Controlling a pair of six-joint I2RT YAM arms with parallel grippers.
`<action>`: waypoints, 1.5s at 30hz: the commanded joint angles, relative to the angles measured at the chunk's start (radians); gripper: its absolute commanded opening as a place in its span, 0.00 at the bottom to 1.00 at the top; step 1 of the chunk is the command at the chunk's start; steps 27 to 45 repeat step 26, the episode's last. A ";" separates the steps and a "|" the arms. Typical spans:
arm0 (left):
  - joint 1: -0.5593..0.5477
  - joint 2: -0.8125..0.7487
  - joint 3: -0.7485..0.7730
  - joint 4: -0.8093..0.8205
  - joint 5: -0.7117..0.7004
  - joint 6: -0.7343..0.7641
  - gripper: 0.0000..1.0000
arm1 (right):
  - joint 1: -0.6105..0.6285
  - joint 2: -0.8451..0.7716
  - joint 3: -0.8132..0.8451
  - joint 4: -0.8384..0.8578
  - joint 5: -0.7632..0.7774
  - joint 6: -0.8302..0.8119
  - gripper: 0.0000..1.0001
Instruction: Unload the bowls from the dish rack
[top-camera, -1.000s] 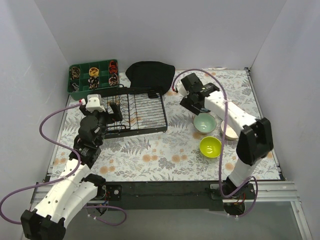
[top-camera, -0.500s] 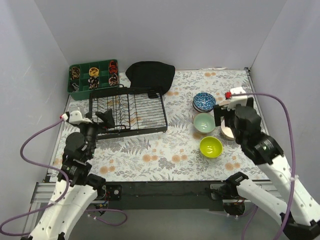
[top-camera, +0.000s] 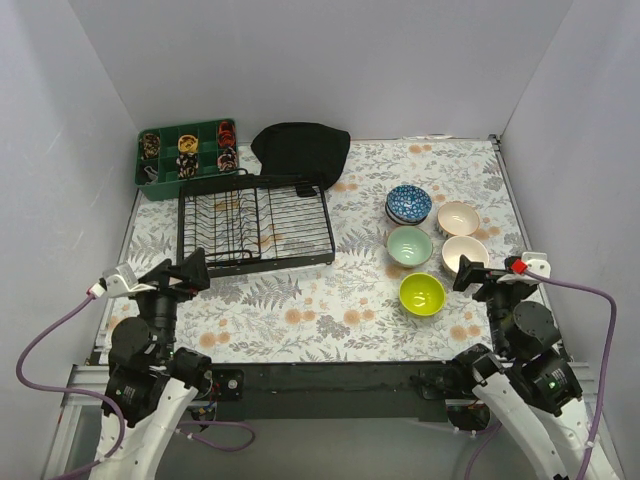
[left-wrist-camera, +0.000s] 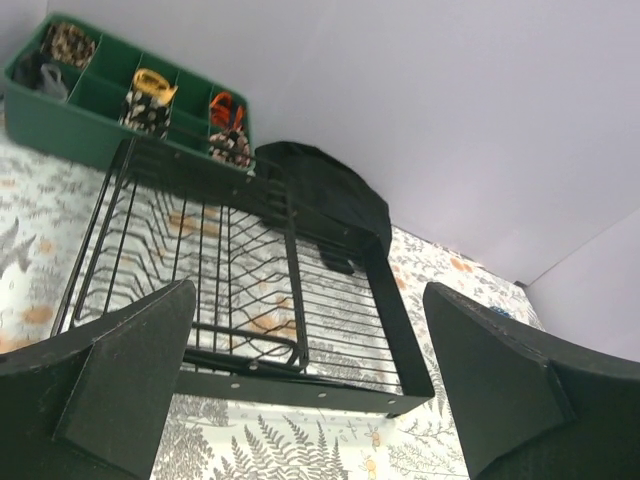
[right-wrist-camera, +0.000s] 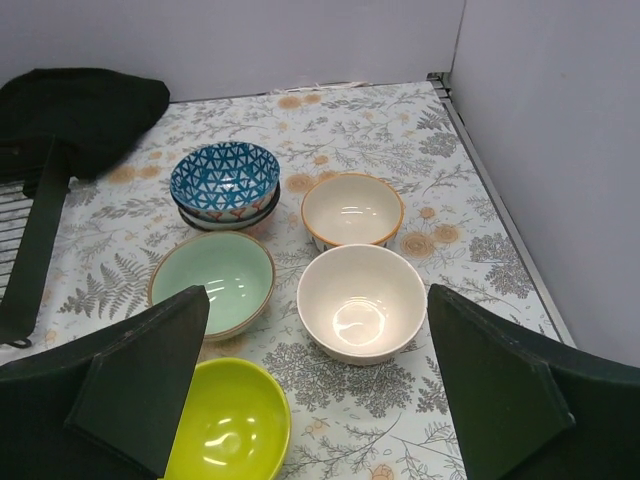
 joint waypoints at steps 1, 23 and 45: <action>0.003 -0.094 -0.023 -0.062 -0.073 -0.080 0.98 | 0.000 -0.069 -0.024 0.078 0.037 0.017 0.99; 0.004 -0.098 -0.034 -0.058 -0.098 -0.087 0.98 | -0.001 -0.089 -0.092 0.163 -0.023 0.000 0.98; 0.003 -0.089 -0.034 -0.061 -0.095 -0.087 0.98 | 0.000 -0.086 -0.092 0.162 -0.023 -0.001 0.99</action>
